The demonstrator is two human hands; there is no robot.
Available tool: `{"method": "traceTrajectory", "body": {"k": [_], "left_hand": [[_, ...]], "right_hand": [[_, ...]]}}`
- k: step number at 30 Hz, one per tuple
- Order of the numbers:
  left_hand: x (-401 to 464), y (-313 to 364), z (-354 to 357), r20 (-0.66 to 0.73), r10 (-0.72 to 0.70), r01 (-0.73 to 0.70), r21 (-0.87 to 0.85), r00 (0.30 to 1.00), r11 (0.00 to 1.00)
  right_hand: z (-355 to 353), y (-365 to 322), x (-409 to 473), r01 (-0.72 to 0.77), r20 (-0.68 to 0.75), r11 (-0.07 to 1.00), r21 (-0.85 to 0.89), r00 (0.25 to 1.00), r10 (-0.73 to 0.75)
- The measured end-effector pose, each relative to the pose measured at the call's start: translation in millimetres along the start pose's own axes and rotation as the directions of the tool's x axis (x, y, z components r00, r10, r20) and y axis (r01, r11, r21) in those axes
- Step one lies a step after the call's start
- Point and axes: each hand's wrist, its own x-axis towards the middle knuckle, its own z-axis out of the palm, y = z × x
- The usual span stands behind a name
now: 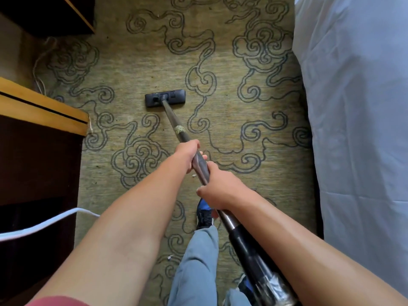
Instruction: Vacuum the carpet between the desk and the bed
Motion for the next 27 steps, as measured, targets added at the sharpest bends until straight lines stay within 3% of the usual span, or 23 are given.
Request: {"method": "traceTrajectory", "body": {"k": [15,21,27], "left_hand": [[81,159,-50,-0.005,0.060,-0.060,0.015,0.998,0.998],[118,194,-62,-0.001,0.082,-0.082,0.017,0.997,0.996],[148,214,-81,0.002,0.089,-0.089,0.050,0.996,0.995]], "right_hand": [[-66,-128,113,-0.002,0.032,0.984,0.176,0.999,-0.003],[-81,-150,143,-0.013,0.032,0.951,0.309,0.999,0.003],[-69,-172,170,0.013,0.007,0.970,0.244,1.000,-0.015]]}}
